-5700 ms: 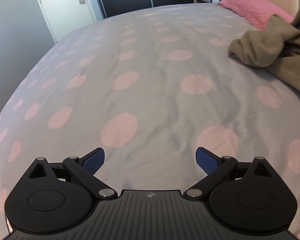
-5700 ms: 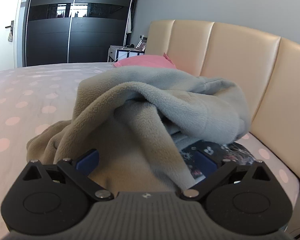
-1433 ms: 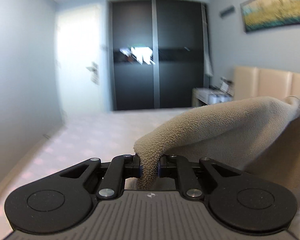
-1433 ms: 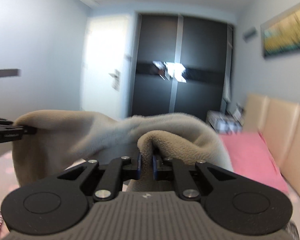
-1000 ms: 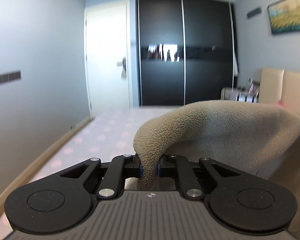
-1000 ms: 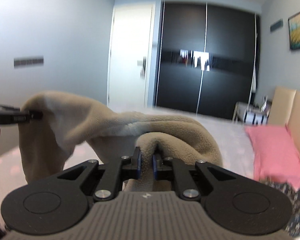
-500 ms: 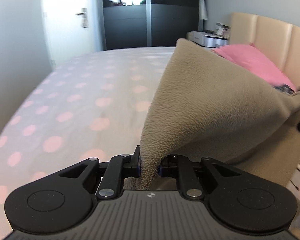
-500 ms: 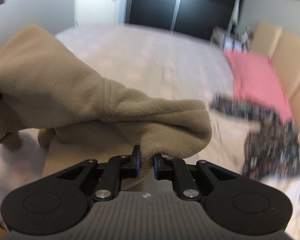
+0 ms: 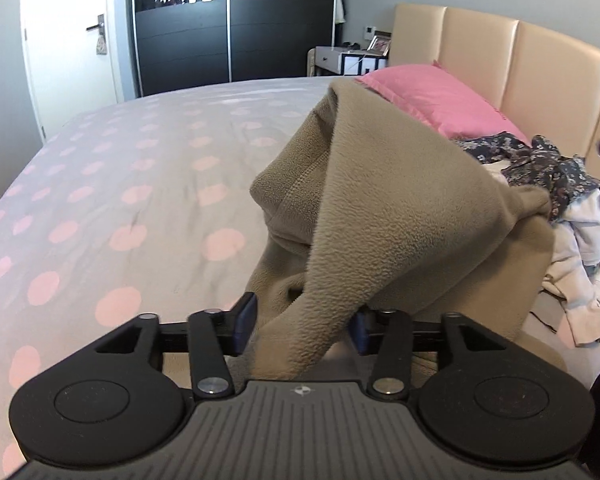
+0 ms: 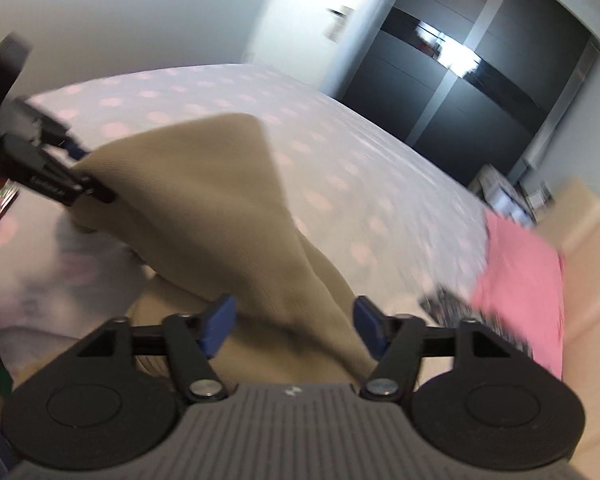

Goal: Fold clothes

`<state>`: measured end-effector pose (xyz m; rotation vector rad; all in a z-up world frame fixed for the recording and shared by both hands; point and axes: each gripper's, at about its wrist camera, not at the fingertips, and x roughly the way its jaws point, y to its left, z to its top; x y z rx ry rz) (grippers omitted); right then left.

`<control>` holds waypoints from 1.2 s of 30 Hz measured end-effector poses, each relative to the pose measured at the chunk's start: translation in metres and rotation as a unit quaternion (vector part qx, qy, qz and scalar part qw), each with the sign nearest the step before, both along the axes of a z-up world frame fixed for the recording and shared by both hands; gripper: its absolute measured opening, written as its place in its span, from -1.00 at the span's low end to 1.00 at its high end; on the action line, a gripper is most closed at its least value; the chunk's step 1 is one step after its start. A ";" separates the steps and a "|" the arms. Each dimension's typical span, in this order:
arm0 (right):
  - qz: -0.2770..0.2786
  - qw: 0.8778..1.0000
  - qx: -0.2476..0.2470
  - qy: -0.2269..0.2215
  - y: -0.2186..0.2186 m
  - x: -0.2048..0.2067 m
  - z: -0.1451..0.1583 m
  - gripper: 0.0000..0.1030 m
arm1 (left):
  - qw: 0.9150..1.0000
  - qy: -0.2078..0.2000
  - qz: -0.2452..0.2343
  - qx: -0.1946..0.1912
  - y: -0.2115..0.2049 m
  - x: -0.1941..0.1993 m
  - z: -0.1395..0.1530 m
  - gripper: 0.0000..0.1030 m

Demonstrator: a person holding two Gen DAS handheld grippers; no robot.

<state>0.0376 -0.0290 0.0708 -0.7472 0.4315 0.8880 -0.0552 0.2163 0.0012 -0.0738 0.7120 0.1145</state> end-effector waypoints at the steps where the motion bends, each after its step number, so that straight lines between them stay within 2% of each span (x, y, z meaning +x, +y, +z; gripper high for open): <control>1: 0.012 1.000 -0.011 -0.006 0.008 0.002 -0.005 0.42 | 1.000 -0.001 -0.003 -0.004 0.000 0.000 0.001 -0.10; 4: 0.031 0.999 -0.044 -0.006 0.029 0.016 -0.034 0.43 | 1.000 0.003 -0.023 -0.020 -0.002 0.001 0.000 -0.11; 6: 0.040 0.998 -0.058 0.004 0.040 0.026 -0.050 0.43 | 0.999 0.008 -0.036 -0.023 -0.005 0.003 -0.002 -0.21; 10: 0.065 0.995 -0.069 -0.003 0.050 0.049 -0.085 0.47 | 0.999 0.015 -0.036 -0.021 -0.006 0.008 -0.009 -0.43; 13: 0.078 0.995 -0.065 -0.017 0.058 0.056 -0.101 0.47 | 0.999 0.011 -0.033 -0.018 -0.004 0.013 -0.011 -0.45; 15: 0.070 0.996 -0.062 -0.008 0.063 0.061 -0.107 0.14 | 0.999 0.010 -0.029 -0.019 -0.003 0.016 -0.013 -0.45; 16: 0.065 0.996 -0.063 -0.002 0.065 0.063 -0.107 -0.21 | 0.999 0.011 -0.027 -0.019 -0.001 0.017 -0.014 -0.45; 17: 0.059 0.996 -0.065 0.004 0.068 0.065 -0.107 -0.40 | 0.999 0.010 -0.025 -0.019 -0.001 0.019 -0.015 -0.45; 19: 0.047 0.997 -0.061 0.009 0.071 0.068 -0.104 -0.59 | 1.000 0.004 -0.023 -0.015 -0.001 0.021 -0.014 -0.45; 21: 0.025 0.999 -0.044 0.013 0.074 0.076 -0.094 -0.67 | 1.000 -0.011 -0.019 -0.004 -0.001 0.019 -0.011 -0.40; 24: -0.023 1.000 -0.001 0.006 0.075 0.098 -0.071 -0.71 | 0.999 -0.035 -0.003 0.002 0.001 0.017 -0.005 -0.04; 27: -0.098 0.994 0.038 -0.017 0.069 0.128 -0.045 -0.72 | 0.999 -0.044 0.019 0.002 0.009 0.013 0.000 -0.03; 29: -0.147 0.987 0.059 -0.017 0.057 0.150 -0.031 -0.73 | 0.999 -0.043 0.030 -0.001 0.014 0.012 0.001 -0.02; 32: -0.218 0.972 0.071 -0.053 0.031 0.175 -0.020 -0.74 | 0.999 -0.038 0.035 -0.007 0.018 0.010 0.000 -0.02; 36: -0.315 0.942 0.078 -0.082 -0.017 0.203 -0.016 -0.75 | 0.999 -0.027 0.030 -0.007 0.018 0.014 -0.002 -0.02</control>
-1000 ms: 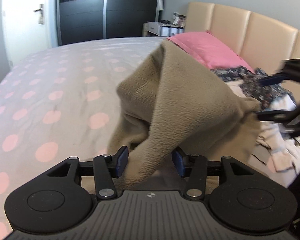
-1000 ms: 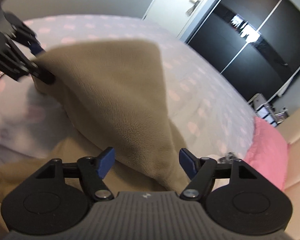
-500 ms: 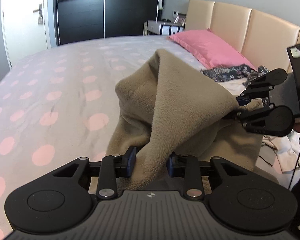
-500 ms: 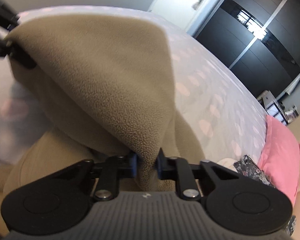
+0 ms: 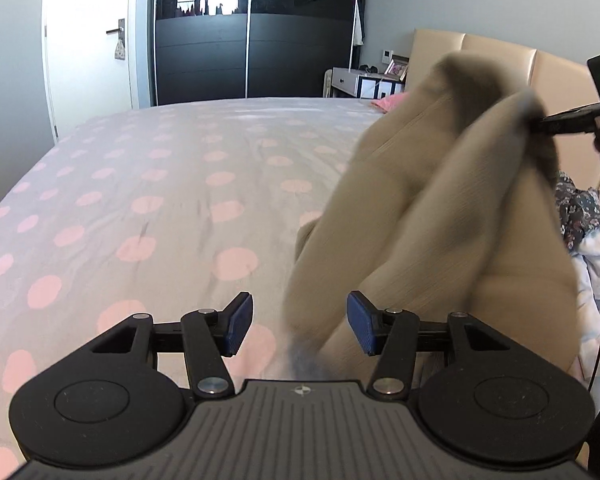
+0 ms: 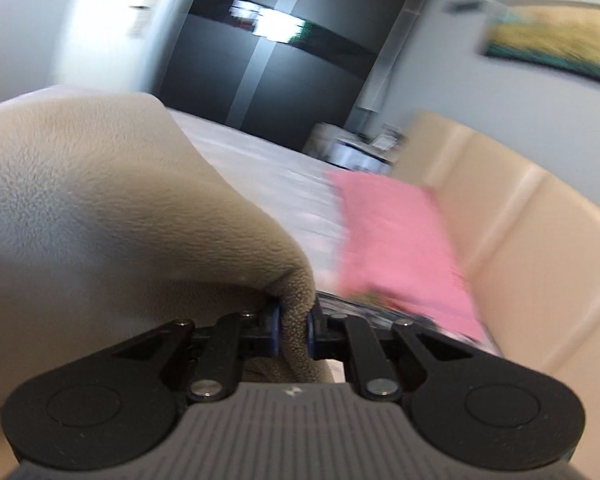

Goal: Fold clothes

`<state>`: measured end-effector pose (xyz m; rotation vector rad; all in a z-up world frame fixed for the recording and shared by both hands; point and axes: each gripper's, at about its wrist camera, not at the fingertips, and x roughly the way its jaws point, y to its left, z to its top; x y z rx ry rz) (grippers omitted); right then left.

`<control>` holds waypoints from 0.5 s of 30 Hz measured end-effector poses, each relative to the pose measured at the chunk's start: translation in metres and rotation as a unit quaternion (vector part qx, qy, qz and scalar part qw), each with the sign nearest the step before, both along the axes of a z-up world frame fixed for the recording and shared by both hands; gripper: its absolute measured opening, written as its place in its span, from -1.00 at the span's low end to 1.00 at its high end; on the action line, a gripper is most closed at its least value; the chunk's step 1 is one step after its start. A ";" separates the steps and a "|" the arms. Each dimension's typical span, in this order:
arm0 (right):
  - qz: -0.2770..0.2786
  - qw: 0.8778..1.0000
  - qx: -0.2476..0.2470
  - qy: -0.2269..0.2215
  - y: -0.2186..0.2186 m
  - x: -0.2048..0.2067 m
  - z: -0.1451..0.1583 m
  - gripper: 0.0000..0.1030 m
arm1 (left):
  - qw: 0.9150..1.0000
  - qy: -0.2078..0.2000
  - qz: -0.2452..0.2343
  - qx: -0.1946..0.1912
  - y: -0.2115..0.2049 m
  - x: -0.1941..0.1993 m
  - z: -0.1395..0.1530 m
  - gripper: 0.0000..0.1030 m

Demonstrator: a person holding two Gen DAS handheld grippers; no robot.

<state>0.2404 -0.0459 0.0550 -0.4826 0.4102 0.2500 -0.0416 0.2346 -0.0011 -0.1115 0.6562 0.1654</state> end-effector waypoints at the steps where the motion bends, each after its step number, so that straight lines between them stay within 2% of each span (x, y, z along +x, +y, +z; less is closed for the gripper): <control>1: -0.029 1.000 -0.002 -0.009 -0.012 0.006 0.001 -0.75 | 1.000 0.003 -0.003 0.001 -0.001 0.001 -0.001 -0.02; 5: -0.130 0.991 -0.011 -0.027 -0.061 0.030 0.000 -0.75 | 1.000 0.018 -0.020 -0.008 -0.008 0.006 -0.009 0.02; 8: -0.163 0.986 -0.022 -0.010 -0.089 0.041 -0.009 -0.75 | 0.998 0.035 -0.042 -0.021 -0.019 0.013 -0.020 0.05; 12: -0.145 0.988 -0.047 0.012 -0.106 0.034 -0.019 -0.68 | 0.994 0.065 -0.076 -0.042 -0.037 0.027 -0.040 0.08; 15: -0.111 0.992 -0.064 0.020 -0.109 0.018 -0.016 -0.52 | 0.989 0.091 -0.102 -0.061 -0.054 0.039 -0.059 0.11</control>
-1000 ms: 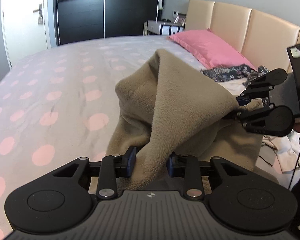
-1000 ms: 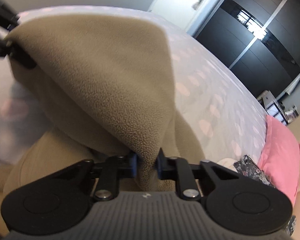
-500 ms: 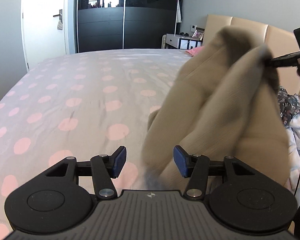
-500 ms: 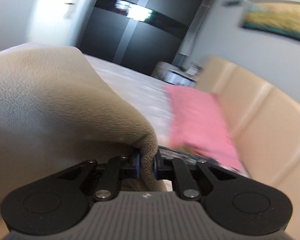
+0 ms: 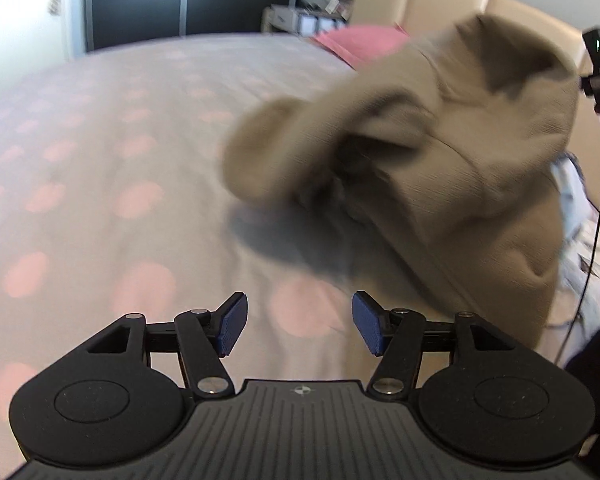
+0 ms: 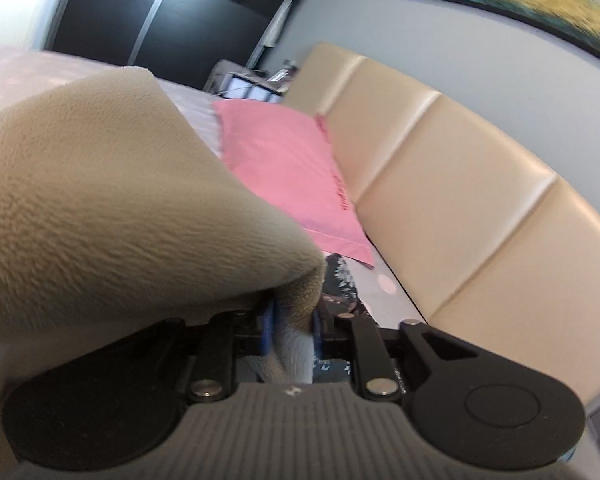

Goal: Fold clothes

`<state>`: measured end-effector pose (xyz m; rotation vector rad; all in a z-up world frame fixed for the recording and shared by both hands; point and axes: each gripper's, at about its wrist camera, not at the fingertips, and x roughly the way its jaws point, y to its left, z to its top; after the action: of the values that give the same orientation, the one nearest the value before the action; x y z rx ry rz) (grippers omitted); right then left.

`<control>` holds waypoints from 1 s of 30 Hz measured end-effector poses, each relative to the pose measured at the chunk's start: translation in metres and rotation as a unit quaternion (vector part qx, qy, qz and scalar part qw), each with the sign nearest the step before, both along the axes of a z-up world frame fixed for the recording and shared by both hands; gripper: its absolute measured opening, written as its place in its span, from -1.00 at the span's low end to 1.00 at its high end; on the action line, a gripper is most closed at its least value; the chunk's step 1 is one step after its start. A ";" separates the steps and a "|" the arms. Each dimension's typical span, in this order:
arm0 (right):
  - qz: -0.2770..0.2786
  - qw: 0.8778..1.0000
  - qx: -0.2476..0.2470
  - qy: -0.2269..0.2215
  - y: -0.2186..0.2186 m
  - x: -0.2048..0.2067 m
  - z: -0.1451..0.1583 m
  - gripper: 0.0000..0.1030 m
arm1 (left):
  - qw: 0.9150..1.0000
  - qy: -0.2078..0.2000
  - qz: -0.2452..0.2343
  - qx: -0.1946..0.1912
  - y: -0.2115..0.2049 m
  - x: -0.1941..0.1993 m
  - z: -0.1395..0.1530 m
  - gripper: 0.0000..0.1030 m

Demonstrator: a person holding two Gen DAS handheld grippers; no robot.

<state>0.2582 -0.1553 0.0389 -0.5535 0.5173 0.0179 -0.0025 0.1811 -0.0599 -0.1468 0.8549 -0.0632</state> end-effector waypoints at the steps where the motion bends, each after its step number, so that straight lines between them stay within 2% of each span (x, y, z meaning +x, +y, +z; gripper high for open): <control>1: 0.010 1.000 -0.005 0.003 -0.002 -0.007 0.002 -0.36 | 1.000 0.009 -0.009 -0.002 -0.006 0.003 -0.006 0.11; 5: 0.038 0.999 0.000 0.007 -0.007 -0.026 0.019 -0.24 | 0.999 0.041 -0.035 0.006 -0.025 0.011 -0.027 0.13; 9: 0.077 0.996 0.040 0.014 -0.006 -0.054 0.041 -0.09 | 0.996 0.080 -0.034 -0.014 -0.031 0.012 -0.049 0.13; 12: 0.128 0.988 0.080 0.043 0.014 -0.082 0.047 0.10 | 0.994 0.105 -0.029 -0.028 -0.034 0.010 -0.063 0.13; 15: 0.183 0.973 0.109 0.089 0.041 -0.097 0.040 0.19 | 0.993 0.115 -0.019 -0.030 -0.036 0.007 -0.071 0.13; 18: 0.221 0.956 0.128 0.145 0.070 -0.103 0.018 0.26 | 0.992 0.118 -0.011 -0.034 -0.034 0.005 -0.072 0.13; 20: 0.246 0.946 0.121 0.173 0.088 -0.112 -0.003 0.33 | 0.992 0.121 -0.005 -0.037 -0.033 0.004 -0.074 0.15; 22: 0.266 0.938 0.110 0.191 0.107 -0.116 -0.021 0.41 | 0.992 0.124 0.000 -0.032 -0.034 0.003 -0.076 0.27; 26: 0.253 0.930 0.129 0.232 0.134 -0.113 -0.042 0.45 | 0.990 0.134 0.010 -0.040 -0.029 0.004 -0.083 0.33; 30: 0.192 0.919 0.203 0.278 0.142 -0.091 -0.049 0.50 | 0.989 0.139 0.015 -0.043 -0.030 0.006 -0.086 0.31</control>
<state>0.1674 -0.0137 -0.0098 -0.2235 0.9253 0.6617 0.0036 0.1509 -0.1462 -0.2541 1.1279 -0.0517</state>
